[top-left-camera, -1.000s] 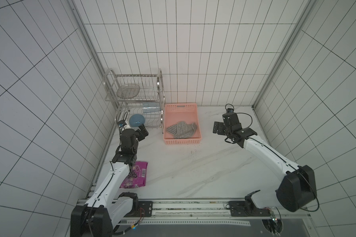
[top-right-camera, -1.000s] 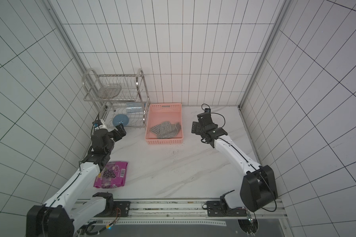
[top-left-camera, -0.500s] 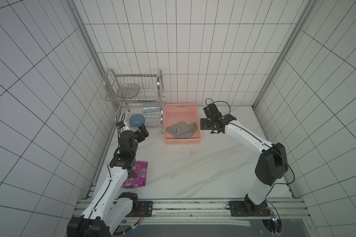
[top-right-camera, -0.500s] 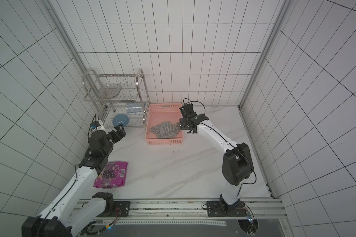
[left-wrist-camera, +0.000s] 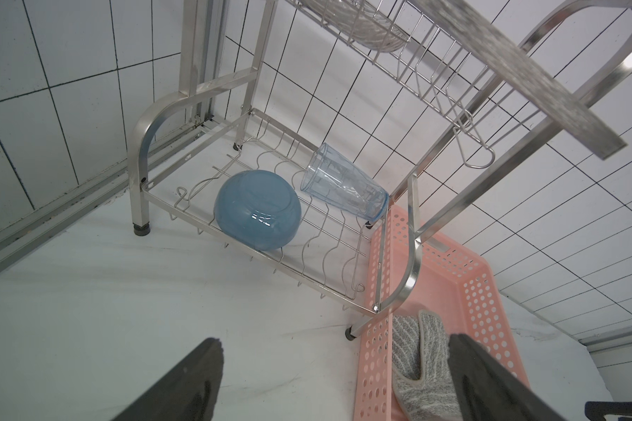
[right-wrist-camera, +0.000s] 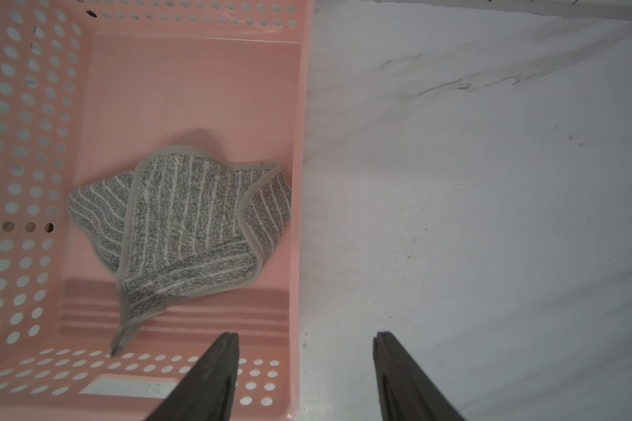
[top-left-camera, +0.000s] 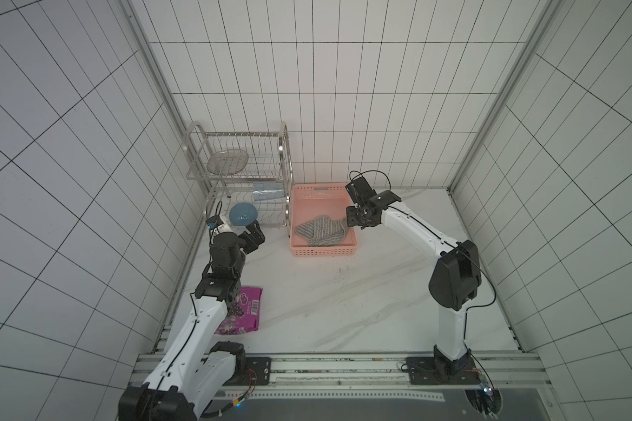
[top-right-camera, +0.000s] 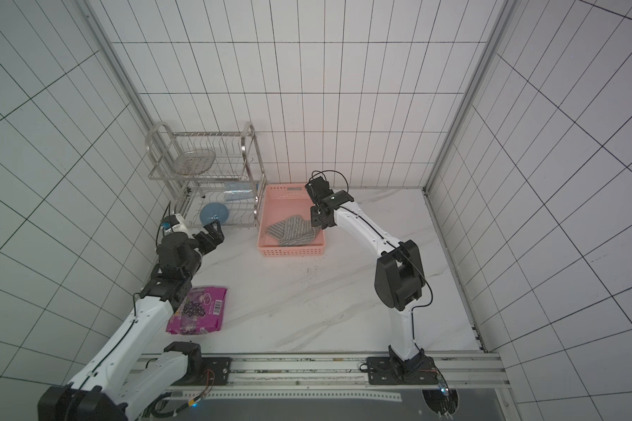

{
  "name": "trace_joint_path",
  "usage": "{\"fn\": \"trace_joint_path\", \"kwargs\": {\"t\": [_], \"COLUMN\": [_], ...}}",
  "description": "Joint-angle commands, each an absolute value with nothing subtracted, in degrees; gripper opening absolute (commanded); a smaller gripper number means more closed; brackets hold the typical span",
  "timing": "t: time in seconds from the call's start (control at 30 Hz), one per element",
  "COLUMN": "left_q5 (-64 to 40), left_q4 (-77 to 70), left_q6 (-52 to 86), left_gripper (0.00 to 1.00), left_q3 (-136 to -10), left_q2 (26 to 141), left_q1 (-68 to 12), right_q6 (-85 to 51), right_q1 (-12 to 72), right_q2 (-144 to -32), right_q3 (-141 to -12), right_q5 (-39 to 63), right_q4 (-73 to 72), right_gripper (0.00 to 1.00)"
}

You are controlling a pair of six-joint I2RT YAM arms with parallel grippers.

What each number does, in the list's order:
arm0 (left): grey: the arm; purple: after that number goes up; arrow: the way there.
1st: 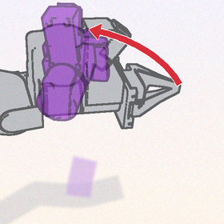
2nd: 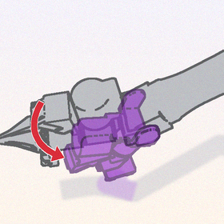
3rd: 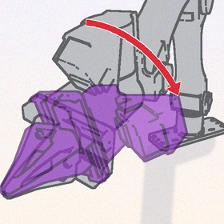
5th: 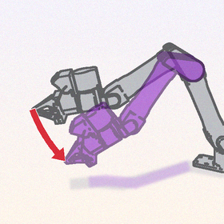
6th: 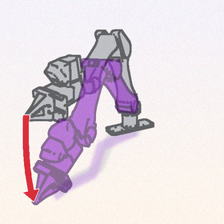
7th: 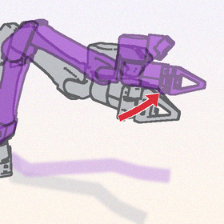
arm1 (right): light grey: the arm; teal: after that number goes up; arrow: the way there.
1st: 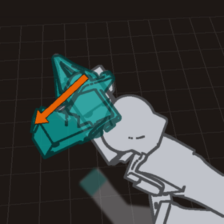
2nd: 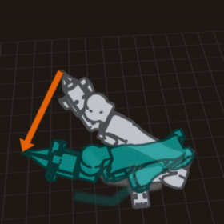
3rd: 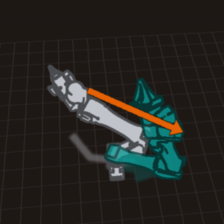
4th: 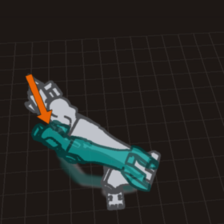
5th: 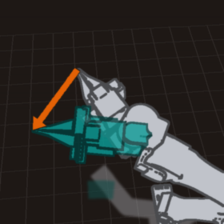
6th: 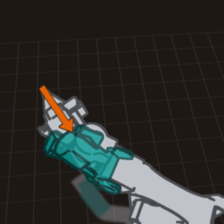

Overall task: Fold the square dishcloth
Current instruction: Pick up the cleaning item from the bin.

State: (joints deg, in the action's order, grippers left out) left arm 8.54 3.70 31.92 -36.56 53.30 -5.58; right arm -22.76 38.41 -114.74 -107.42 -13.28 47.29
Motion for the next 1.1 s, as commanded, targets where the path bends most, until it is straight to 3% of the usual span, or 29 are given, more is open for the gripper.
{"fn": "trace_joint_path", "kwargs": {"t": [0.0,0.47,1.07], "left_q5": [7.94,8.55,7.94], "left_q4": [2.64,2.3,1.22], "left_q6": [31.95,32.26,32.61], "left_gripper": [0.98,0.98,0.98], "left_q3": [-35.98,-35.33,-35.0], "left_q2": [53.54,54.91,56.83], "left_q1": [-5.74,-5.71,-5.76], "right_q6": [-22.56,-20.37,-17.72], "right_q1": [39.57,41.02,41.31], "right_q2": [-118.45,-131.92,-141.6], "right_q3": [-112.06,-127.27,-135.87], "right_q5": [-12.48,-15.4,-18.89], "right_q4": [50.56,53.74,54.81], "right_gripper": [0.62,0.55,0.54]}}
